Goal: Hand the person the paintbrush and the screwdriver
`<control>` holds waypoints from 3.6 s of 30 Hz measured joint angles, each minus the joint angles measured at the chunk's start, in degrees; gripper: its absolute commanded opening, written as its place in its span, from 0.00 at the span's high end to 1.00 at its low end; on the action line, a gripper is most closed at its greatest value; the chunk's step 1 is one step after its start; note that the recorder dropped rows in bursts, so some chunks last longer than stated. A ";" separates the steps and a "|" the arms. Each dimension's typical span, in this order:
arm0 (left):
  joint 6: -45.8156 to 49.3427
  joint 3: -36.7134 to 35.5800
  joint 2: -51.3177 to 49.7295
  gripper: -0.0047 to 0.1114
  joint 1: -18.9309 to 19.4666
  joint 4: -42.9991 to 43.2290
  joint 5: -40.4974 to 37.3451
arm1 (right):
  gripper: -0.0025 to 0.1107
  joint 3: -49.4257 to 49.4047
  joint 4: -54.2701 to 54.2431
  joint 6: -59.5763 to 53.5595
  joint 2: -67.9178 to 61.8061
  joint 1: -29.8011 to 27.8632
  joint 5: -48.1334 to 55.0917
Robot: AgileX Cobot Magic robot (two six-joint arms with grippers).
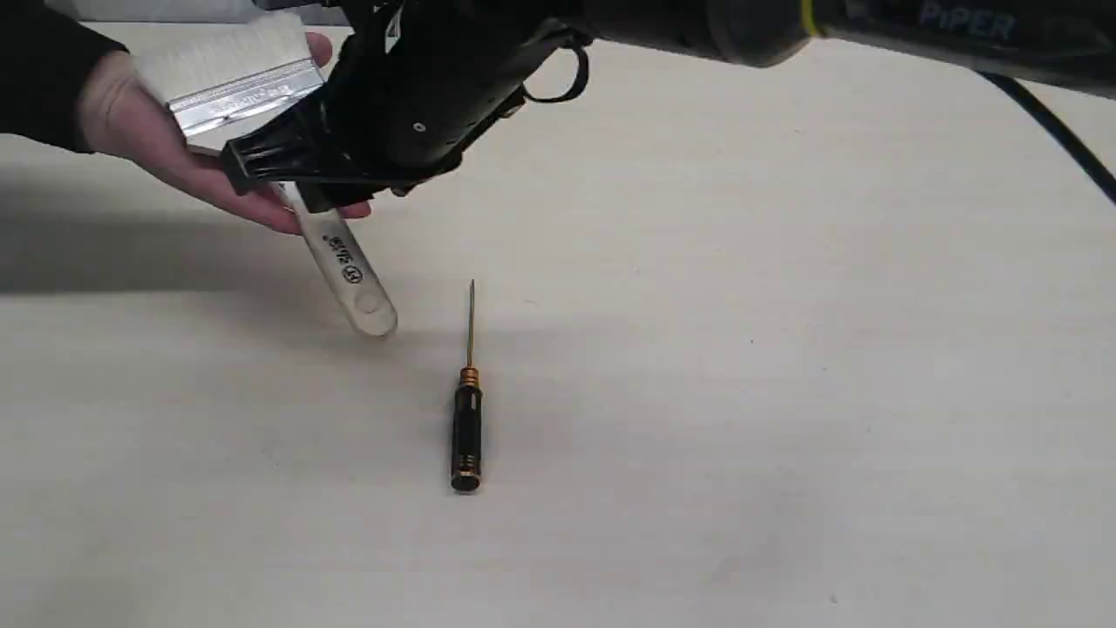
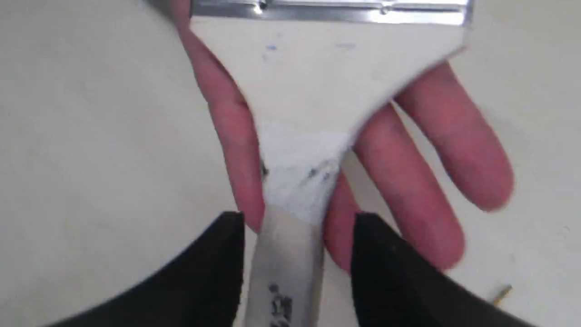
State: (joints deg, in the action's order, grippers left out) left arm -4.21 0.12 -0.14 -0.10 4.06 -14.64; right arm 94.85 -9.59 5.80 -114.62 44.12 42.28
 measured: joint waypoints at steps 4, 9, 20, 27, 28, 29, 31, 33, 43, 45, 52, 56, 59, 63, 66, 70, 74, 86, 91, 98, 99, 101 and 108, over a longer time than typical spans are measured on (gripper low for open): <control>0.00 0.00 0.00 0.96 0.00 0.00 0.00 | 0.62 1.15 8.70 10.79 0.00 0.00 10.62; 0.00 0.00 0.00 0.96 0.00 0.00 0.00 | 0.62 1.15 9.00 14.06 -1.70 0.00 17.07; 0.00 0.00 0.00 0.96 0.00 0.00 0.00 | 0.62 1.15 8.78 17.33 -10.63 2.48 17.71; 0.00 0.00 0.00 0.96 0.00 0.00 0.00 | 0.62 1.20 9.59 20.25 -14.61 2.73 17.60; 0.00 0.00 0.00 0.96 0.00 0.00 0.00 | 0.62 1.20 9.92 20.42 -14.96 2.73 17.60; 0.00 0.00 0.00 0.96 0.00 0.00 0.00 | 0.62 1.20 10.04 20.40 -15.37 2.73 17.60; 0.00 0.00 0.00 0.96 0.00 0.00 0.00 | 0.62 1.29 10.04 20.55 -16.15 2.73 17.65; 0.00 0.00 0.00 0.96 0.00 0.00 0.00 | 0.63 1.60 10.04 20.70 -16.37 2.73 17.65; 0.00 0.00 0.00 0.96 0.00 0.00 0.00 | 0.92 1.91 10.04 20.36 -16.46 2.73 17.47; 0.00 0.00 0.00 0.96 0.00 0.00 0.00 | 0.94 1.91 10.04 19.51 -16.46 2.73 17.44; 0.00 0.00 0.00 0.96 0.00 0.00 0.00 | 0.94 3.05 9.59 16.86 -16.70 2.73 16.67; 0.00 0.00 0.00 0.96 0.00 0.00 0.00 | 0.94 6.29 6.39 12.92 -16.01 2.73 16.22; 0.00 0.00 0.00 0.96 0.00 0.00 0.00 | 0.94 9.90 4.47 10.77 -14.21 2.73 16.22; 0.00 0.00 0.00 0.96 0.00 0.00 0.00 | 0.94 15.82 4.09 9.30 -11.38 2.73 15.74; 0.00 0.00 0.00 0.96 0.00 0.00 0.00 | 0.94 20.09 4.09 8.76 -10.15 2.73 14.02; 0.00 0.00 0.00 0.96 0.00 0.00 0.00 | 0.94 23.56 4.21 8.40 -9.81 2.73 9.95; 0.00 0.00 0.00 0.96 0.00 0.00 0.00 | 0.94 23.94 4.71 8.40 -10.06 2.73 8.53; 0.00 0.00 0.00 0.96 0.00 0.00 0.00 | 0.58 23.89 9.59 7.67 -14.49 2.73 7.93; 0.00 0.00 0.00 0.96 0.00 0.00 0.00 | 0.58 23.89 10.79 7.37 -14.28 2.73 10.41; 0.00 0.00 0.00 0.96 0.00 0.00 0.00 | 0.92 23.87 23.16 7.54 -10.75 2.73 25.44; 0.00 0.00 0.00 0.96 0.00 0.00 0.00 | 0.94 23.55 23.80 7.69 -10.11 2.73 25.83; 0.00 0.00 0.00 0.96 0.00 0.00 0.00 | 0.94 22.28 24.50 7.69 -9.00 2.62 26.29; 0.00 0.00 0.00 0.96 0.00 0.00 0.00 | 0.94 15.04 25.14 7.98 -6.37 1.46 26.76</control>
State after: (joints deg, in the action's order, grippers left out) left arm -4.21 0.12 -0.14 -0.10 4.06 -14.64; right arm 109.89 15.55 13.78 -120.99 45.58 69.05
